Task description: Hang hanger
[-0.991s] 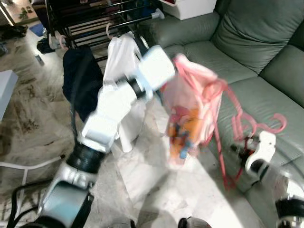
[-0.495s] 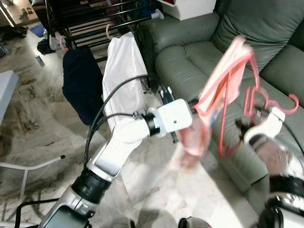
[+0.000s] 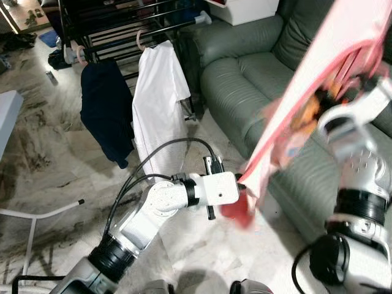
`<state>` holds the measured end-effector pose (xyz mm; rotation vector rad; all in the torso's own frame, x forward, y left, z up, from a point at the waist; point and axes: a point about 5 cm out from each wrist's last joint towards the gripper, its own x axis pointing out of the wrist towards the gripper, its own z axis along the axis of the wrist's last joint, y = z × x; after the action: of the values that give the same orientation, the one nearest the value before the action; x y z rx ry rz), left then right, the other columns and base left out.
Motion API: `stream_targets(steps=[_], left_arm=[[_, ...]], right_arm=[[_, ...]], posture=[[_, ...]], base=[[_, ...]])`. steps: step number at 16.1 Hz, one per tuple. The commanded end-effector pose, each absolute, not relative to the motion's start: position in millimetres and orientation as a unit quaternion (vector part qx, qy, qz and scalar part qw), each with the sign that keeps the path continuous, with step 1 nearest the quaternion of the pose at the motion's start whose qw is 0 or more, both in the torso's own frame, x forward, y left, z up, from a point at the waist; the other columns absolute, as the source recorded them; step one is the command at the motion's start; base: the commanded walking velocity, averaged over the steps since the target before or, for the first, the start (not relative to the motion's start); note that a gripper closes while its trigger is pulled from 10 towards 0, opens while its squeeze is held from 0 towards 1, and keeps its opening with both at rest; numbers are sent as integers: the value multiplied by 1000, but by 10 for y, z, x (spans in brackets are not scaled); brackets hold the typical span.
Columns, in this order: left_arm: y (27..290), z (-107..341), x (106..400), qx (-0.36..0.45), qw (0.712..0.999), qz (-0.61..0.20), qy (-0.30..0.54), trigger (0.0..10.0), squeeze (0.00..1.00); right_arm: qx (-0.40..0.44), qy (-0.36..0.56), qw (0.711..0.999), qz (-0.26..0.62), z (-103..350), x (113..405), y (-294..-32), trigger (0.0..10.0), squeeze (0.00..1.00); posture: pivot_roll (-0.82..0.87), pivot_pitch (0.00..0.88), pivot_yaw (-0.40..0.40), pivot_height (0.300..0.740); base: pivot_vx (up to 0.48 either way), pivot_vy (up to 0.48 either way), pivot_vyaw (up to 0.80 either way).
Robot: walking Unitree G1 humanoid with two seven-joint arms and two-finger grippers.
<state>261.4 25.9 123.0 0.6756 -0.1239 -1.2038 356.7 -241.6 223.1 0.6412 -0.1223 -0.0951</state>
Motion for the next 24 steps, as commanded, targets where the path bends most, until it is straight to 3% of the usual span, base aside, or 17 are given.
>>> stream_targets(steps=[1, 3, 4, 6, 10, 14, 19, 20, 21, 24], left_arm=[[304, 1115, 2615, 325, 762, -559, -28, 10000, 0], [343, 1024, 2631, 342, 757, -557, -1, 10000, 0], [357, 982, 2624, 348, 754, -557, 7, 10000, 0], [356, 964, 2650, 341, 768, -542, 14, 10000, 0], [319, 950, 2722, 341, 776, -530, 24, 10000, 0], [268, 1006, 2740, 339, 775, -533, 16, 10000, 0], [238, 1032, 2729, 320, 781, -537, 17, 10000, 0], [236, 1028, 2728, 315, 781, -539, 22, 10000, 427], [235, 993, 2693, 289, 780, -553, 46, 10000, 1000], [233, 967, 2621, 276, 775, -566, 50, 10000, 1000]], right_arm=[[269, -108, 955, -61, 2527, 3576, -2425, 10000, 0], [240, -99, 961, -93, 2554, 3605, -2451, 10000, 0], [179, -67, 978, -81, 2474, 3623, -2392, 10000, 0], [82, -2, 997, -11, 2222, 3611, -2159, 10000, 0], [-18, 83, 993, 78, 1696, 3412, -1871, 10000, 0], [-20, 130, 981, 142, 1476, 3262, -1726, 10000, 0], [35, 153, 979, 129, 1389, 3237, -1719, 10000, 0], [23, 152, 980, 130, 1378, 3234, -1713, 10000, 0], [-3, 145, 980, 138, 1349, 3213, -1706, 10000, 0], [-62, 124, 976, 167, 1298, 3118, -1708, 10000, 0]], posture=[[-71, 39, 62, 740], [-73, 37, 59, 740], [-75, 36, 56, 740], [-76, 36, 56, 740], [-79, 38, 56, 740], [-85, 42, 60, 740], [-86, 44, 64, 740], [-86, 44, 64, 740], [-84, 42, 61, 740], [-85, 42, 57, 740]], base=[[0, 0, 0], [0, 0, 0], [0, 0, 0], [0, 0, 0], [0, 0, 0], [0, 0, 0], [0, 0, 0], [0, 0, 0], [0, 0, 0], [0, 0, 0]])
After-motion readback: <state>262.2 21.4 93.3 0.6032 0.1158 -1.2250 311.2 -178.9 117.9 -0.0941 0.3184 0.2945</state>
